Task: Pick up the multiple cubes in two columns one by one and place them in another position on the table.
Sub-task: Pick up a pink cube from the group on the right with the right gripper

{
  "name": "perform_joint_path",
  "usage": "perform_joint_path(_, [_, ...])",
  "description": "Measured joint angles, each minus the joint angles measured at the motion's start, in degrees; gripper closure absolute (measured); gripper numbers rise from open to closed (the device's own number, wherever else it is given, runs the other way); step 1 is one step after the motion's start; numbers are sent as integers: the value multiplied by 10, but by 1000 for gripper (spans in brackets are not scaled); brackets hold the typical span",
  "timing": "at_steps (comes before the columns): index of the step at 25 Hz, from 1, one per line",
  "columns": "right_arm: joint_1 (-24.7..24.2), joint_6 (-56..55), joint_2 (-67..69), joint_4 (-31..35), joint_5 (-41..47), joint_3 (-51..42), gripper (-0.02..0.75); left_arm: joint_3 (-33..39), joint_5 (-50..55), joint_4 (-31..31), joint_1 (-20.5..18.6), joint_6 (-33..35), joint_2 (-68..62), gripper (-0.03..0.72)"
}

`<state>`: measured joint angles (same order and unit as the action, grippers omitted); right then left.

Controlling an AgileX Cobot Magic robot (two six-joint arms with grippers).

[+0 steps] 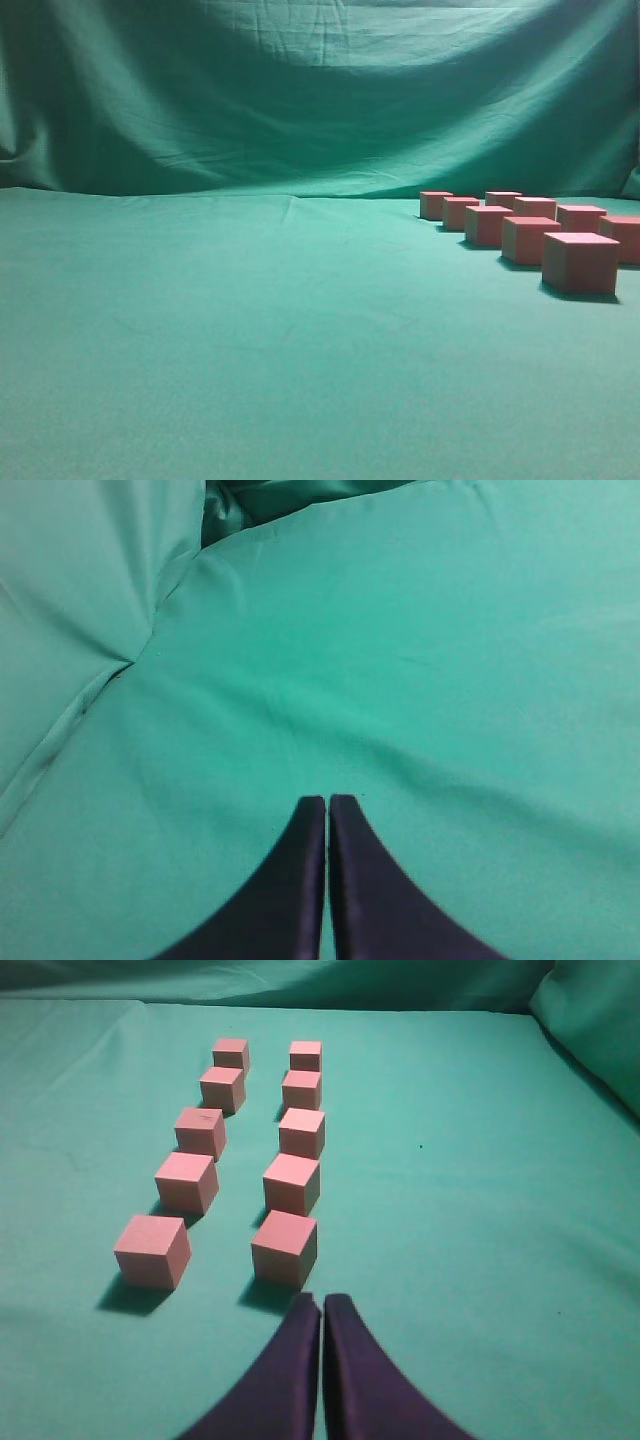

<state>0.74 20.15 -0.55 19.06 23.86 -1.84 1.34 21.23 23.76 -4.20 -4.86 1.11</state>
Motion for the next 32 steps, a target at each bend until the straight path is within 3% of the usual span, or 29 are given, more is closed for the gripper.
perform_joint_path(10, [0, 1, 0, 0, 0, 0, 738, 0, 0, 0, 0, 0, 0, 688])
perform_joint_path(14, [0, 1, 0, 9, -52, 0, 738, 0, 0, 0, 0, 0, 0, 688])
perform_joint_path(18, [0, 1, 0, 105, -158, 0, 738, 0, 0, 0, 0, 0, 0, 688])
perform_joint_path(24, [0, -1, 0, 235, -225, 0, 738, 0, 0, 0, 0, 0, 0, 688])
perform_joint_path(27, [0, 0, 0, 251, -216, 2, 738, 0, 0, 0, 0, 0, 0, 688])
perform_joint_path(32, [0, 39, 0, 253, -124, 73, 738, 0, 0, 0, 0, 0, 0, 688])
